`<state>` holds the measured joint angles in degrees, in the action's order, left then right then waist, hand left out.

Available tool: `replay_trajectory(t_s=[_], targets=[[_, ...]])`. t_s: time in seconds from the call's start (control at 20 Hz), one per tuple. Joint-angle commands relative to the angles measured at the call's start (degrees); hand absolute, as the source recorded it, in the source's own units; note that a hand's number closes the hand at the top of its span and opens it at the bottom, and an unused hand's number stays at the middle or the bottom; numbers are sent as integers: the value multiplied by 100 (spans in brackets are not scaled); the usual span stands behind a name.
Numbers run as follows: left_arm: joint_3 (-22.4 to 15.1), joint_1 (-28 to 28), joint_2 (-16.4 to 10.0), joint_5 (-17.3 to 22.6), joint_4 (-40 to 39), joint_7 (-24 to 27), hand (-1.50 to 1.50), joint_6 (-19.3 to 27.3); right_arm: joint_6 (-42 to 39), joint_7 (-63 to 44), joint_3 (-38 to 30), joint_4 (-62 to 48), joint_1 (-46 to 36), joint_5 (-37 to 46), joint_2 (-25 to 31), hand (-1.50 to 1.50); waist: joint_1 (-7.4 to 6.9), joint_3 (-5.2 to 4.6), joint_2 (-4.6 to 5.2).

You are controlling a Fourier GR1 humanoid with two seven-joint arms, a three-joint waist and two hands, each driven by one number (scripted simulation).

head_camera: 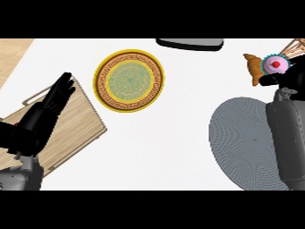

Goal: Pick the cupcake from the placemat and place it in the tiered shelf

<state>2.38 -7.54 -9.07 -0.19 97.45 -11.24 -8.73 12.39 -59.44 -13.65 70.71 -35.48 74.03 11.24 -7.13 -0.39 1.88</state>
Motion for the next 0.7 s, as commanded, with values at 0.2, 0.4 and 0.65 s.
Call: replay_trajectory(t_s=[0.2,0.4,0.65], targets=[[-156,-159,102,-102,-159,-77,0,37,431,-1642,-233,-1125,-1903,1941,253,150,-49,21,50],[-56,-219,2,-67,-38,-92,0,16,342,-1969,-381,-1667,-2642,2596,246,150,-82,25,15],[72,-216,-56,-42,-239,49,0,-2,471,-1851,-854,-2324,-3287,2867,465,150,29,29,28]])
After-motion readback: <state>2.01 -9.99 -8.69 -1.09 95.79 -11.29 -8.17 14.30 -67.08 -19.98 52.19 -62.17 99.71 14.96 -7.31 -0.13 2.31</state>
